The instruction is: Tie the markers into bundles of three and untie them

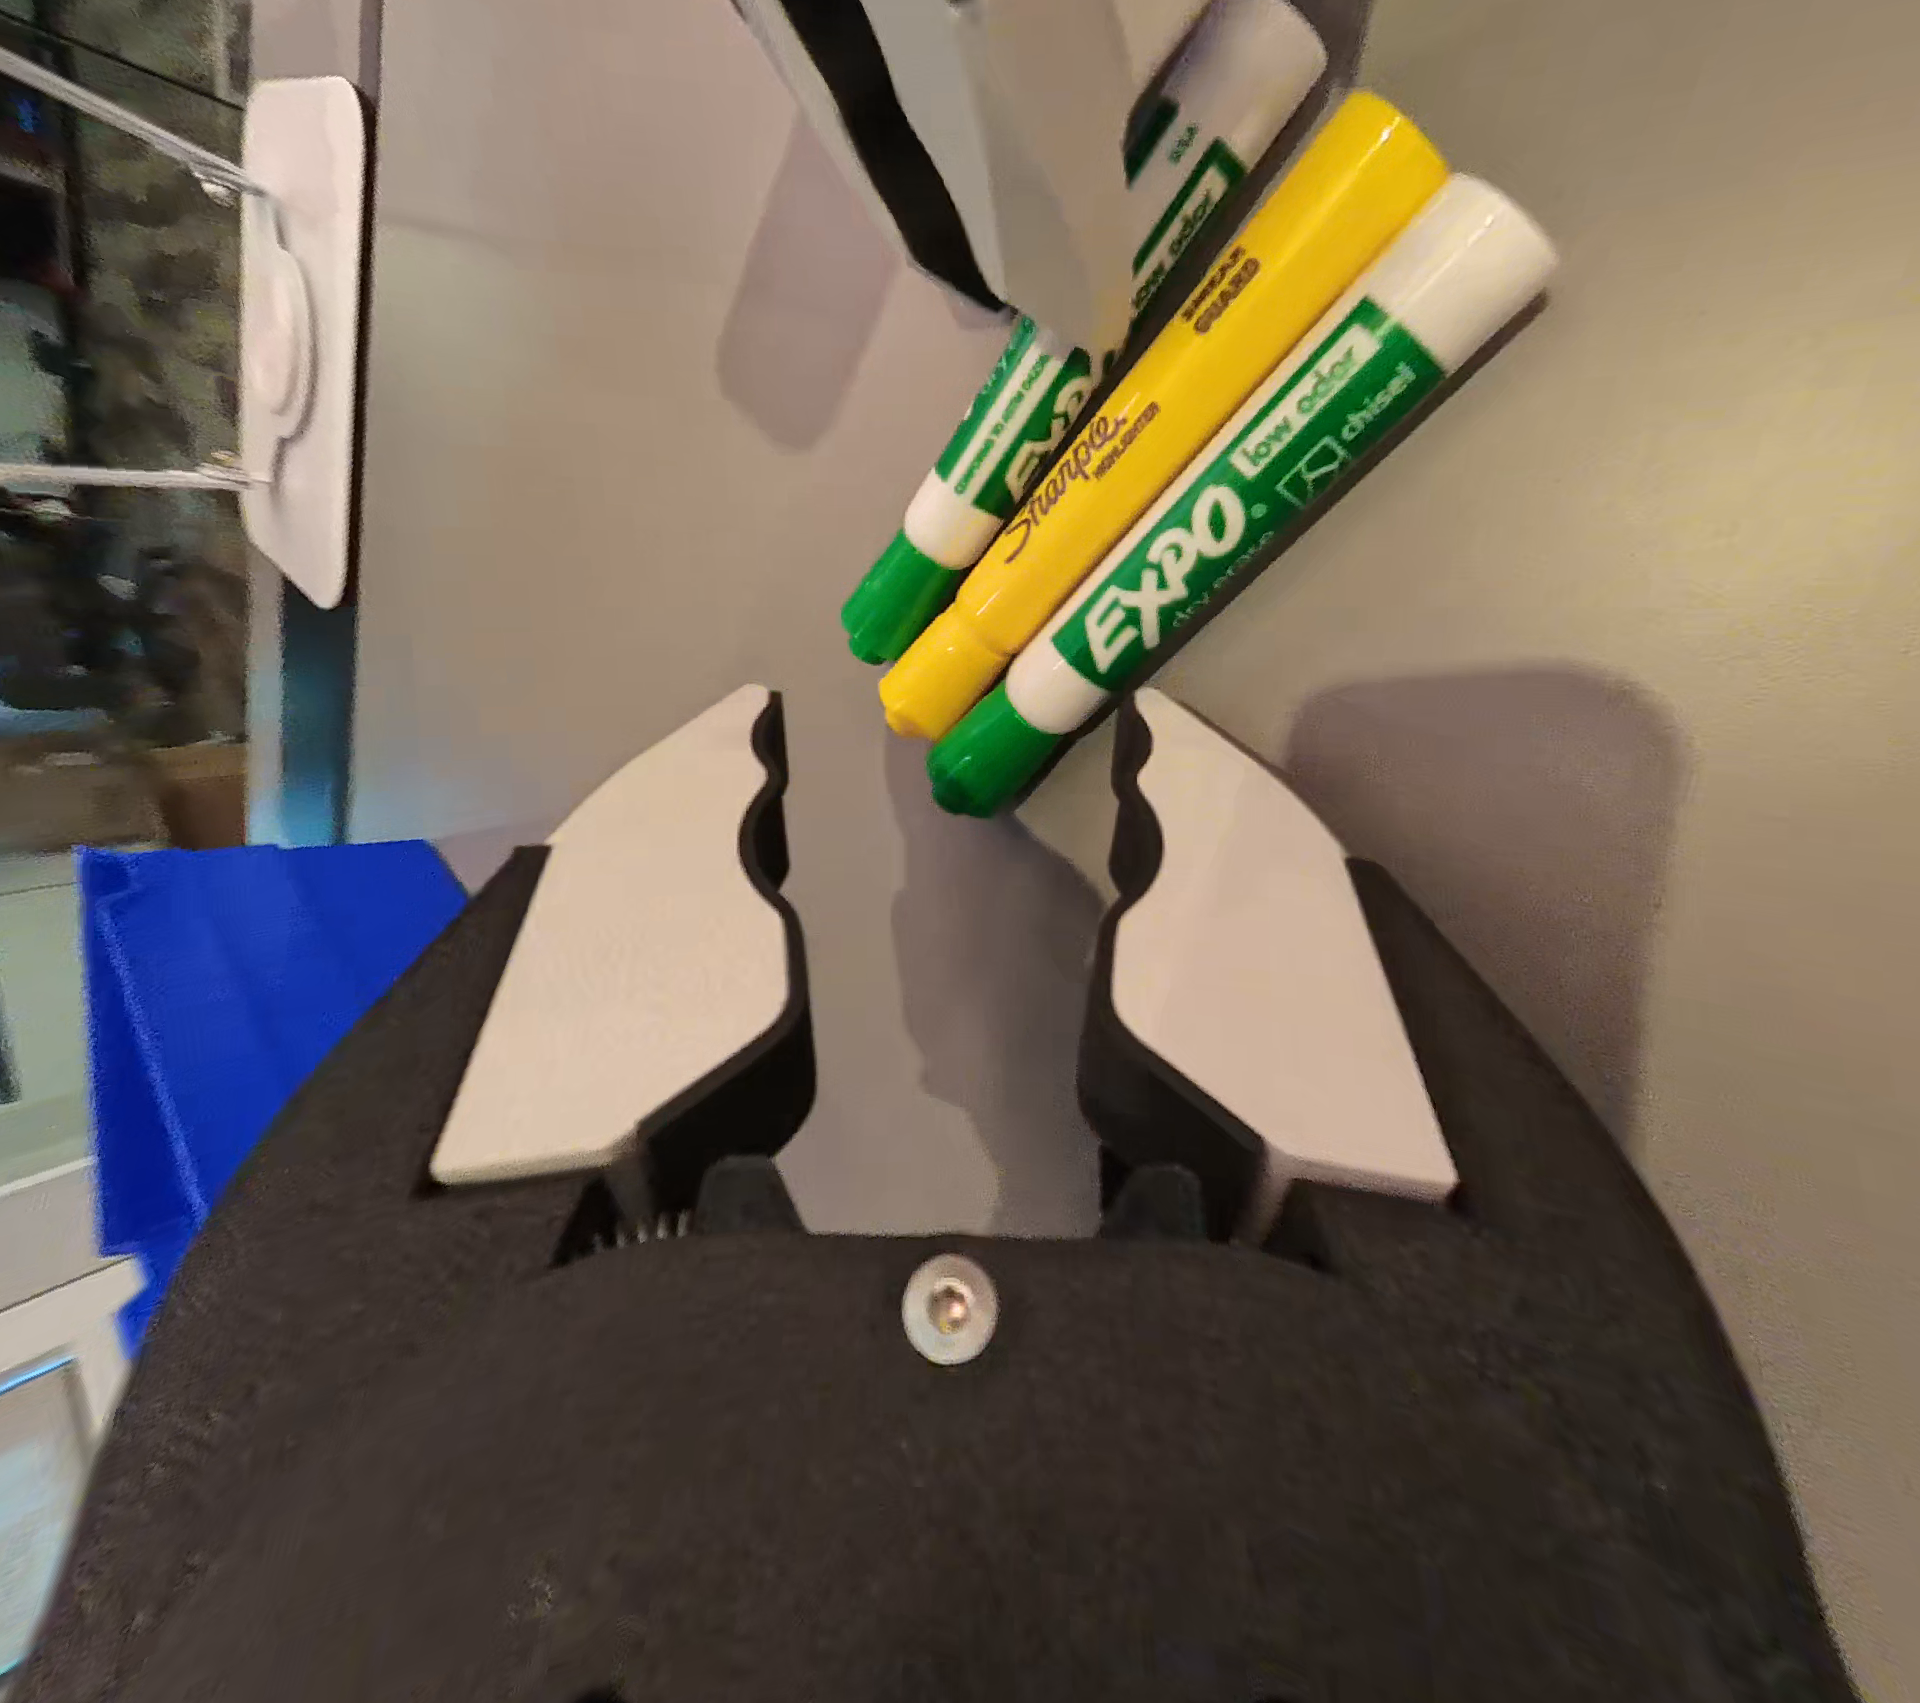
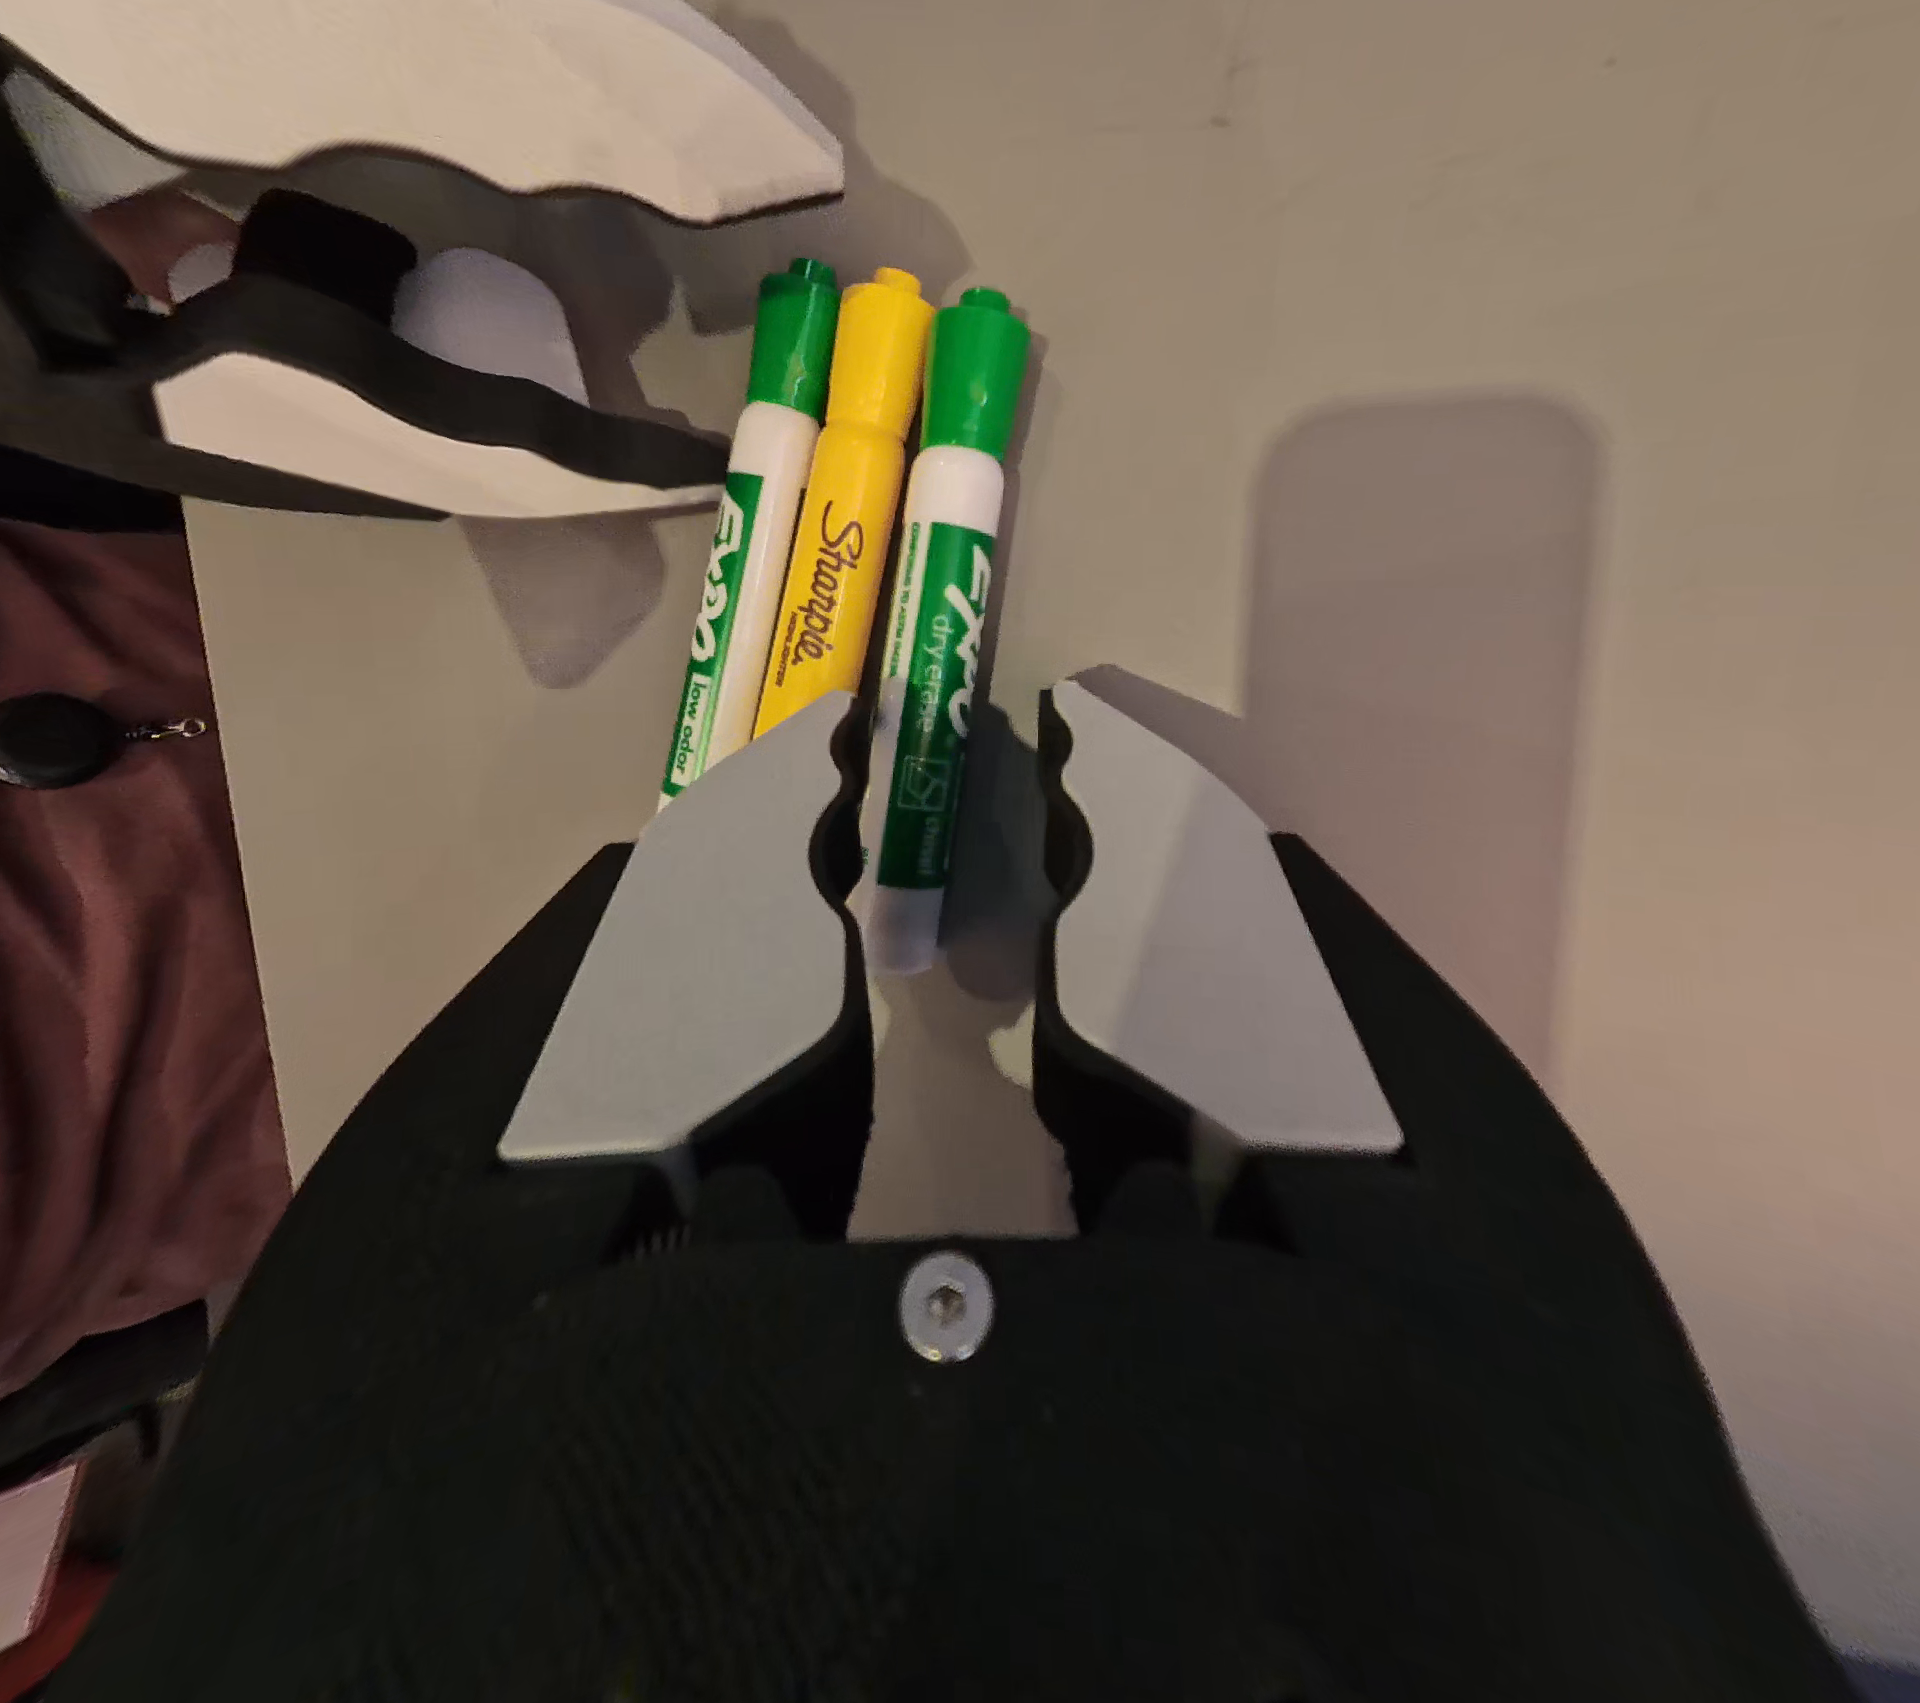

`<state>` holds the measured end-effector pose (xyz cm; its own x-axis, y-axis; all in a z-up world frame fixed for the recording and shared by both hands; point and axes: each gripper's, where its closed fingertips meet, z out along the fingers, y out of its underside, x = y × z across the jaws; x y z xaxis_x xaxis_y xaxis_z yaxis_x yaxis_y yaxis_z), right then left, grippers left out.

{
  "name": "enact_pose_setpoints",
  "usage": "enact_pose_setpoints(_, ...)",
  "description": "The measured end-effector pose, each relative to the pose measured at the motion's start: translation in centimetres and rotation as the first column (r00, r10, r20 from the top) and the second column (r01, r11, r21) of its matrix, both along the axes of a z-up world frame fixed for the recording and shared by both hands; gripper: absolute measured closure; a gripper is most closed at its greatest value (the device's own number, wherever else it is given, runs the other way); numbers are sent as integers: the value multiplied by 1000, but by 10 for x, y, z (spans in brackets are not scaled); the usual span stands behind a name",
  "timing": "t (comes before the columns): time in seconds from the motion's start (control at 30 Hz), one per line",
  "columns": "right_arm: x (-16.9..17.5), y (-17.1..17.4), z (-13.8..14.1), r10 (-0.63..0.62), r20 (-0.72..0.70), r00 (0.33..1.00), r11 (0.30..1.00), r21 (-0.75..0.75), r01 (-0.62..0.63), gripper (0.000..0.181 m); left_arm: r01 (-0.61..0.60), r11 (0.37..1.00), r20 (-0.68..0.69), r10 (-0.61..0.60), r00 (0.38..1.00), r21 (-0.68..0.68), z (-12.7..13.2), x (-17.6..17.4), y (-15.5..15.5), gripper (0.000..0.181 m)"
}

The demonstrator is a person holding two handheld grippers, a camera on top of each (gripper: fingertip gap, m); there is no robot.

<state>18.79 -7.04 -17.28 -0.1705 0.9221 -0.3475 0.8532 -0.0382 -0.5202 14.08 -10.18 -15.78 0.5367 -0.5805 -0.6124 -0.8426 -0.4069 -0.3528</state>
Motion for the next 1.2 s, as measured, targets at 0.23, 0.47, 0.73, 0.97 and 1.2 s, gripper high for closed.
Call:
enact_pose_setpoints(0.23, 4, 1, 5, -21, 10, 1000, 999, -29, 21, 142, 2, 1000, 82, -1, 997, -13, -1, 1, 3, 121)
enact_pose_setpoints(0.47, -2, 4, 27, -50, 112, 992, 933, -349, 87, 137, -28, 999, 348, 34, 937, -23, 2, 6, -6, 117)
enact_pose_setpoints(0.73, -1, -3, 8, 81, 312, 946, 918, -394, 52, 138, -28, 998, 355, 44, 934, -49, -8, 15, 9, 115)
enact_pose_setpoints(0.97, 0, -13, 9, 147, 276, 950, 874, -485, 6, 140, -10, 1000, 355, 20, 935, -30, -7, 32, 10, 115)
enact_pose_setpoints(1.2, 0, -27, 5, 243, 272, 931, 862, -501, -78, 149, -40, 999, 392, 41, 919, -10, -8, 32, 13, 117)
